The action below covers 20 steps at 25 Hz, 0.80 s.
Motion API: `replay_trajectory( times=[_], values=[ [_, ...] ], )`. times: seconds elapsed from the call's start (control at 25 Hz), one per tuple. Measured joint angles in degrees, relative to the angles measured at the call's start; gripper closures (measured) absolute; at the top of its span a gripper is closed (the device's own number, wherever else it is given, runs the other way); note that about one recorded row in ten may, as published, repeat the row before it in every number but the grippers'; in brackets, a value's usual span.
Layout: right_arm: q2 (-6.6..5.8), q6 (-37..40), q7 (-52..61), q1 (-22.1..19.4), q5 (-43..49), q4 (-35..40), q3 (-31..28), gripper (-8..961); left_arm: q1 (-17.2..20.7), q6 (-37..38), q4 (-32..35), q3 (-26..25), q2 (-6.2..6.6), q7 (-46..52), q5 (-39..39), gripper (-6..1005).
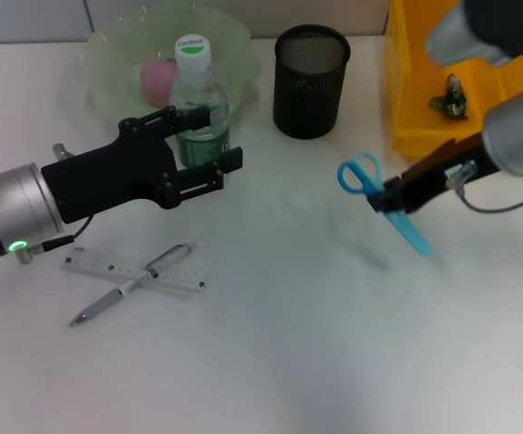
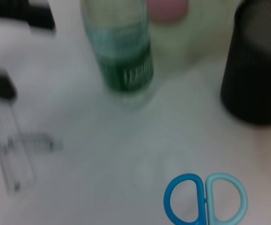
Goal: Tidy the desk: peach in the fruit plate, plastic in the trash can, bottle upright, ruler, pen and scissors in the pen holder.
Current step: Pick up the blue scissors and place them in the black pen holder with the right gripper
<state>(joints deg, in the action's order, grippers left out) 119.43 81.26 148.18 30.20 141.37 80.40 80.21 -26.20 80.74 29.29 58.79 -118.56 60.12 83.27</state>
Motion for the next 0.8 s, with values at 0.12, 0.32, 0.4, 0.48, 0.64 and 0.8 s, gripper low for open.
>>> replay_trajectory(
  times=[0.12, 0.32, 0.4, 0.48, 0.64, 0.8],
  values=[
    [0.00, -1.79, -3.21, -2.68, -5.14, 1.36, -3.78, 711, 0.17, 0.42, 0.20, 0.00, 0.00, 0.00, -0.86, 261],
    [-0.04, -6.62, -17.11, -7.57, -24.69, -2.18, -9.39, 710, 0.71, 0.76, 0.08, 0.00, 0.00, 0.00, -2.04, 260],
    [-0.09, -7.40, -23.20, -8.61, -31.85, -5.06, -11.54, 710, 0.98, 0.81, 0.20, 0.00, -0.01, 0.00, -2.05, 260],
    [-0.10, -7.44, -29.29, -9.17, -38.22, -8.43, -14.19, 710, 1.14, 0.85, 0.31, 0.01, 0.00, 0.00, -2.06, 260],
    [-0.11, -7.28, -42.93, -9.30, -49.30, -15.81, -18.74, 709, 1.26, 0.85, 0.26, 0.01, -0.01, -0.03, -2.07, 260],
    [-0.14, -7.16, -57.61, -7.89, -59.75, -24.60, -21.87, 709, 1.33, 0.91, -0.11, 0.00, -0.06, -0.70, -2.07, 260]
  ],
)
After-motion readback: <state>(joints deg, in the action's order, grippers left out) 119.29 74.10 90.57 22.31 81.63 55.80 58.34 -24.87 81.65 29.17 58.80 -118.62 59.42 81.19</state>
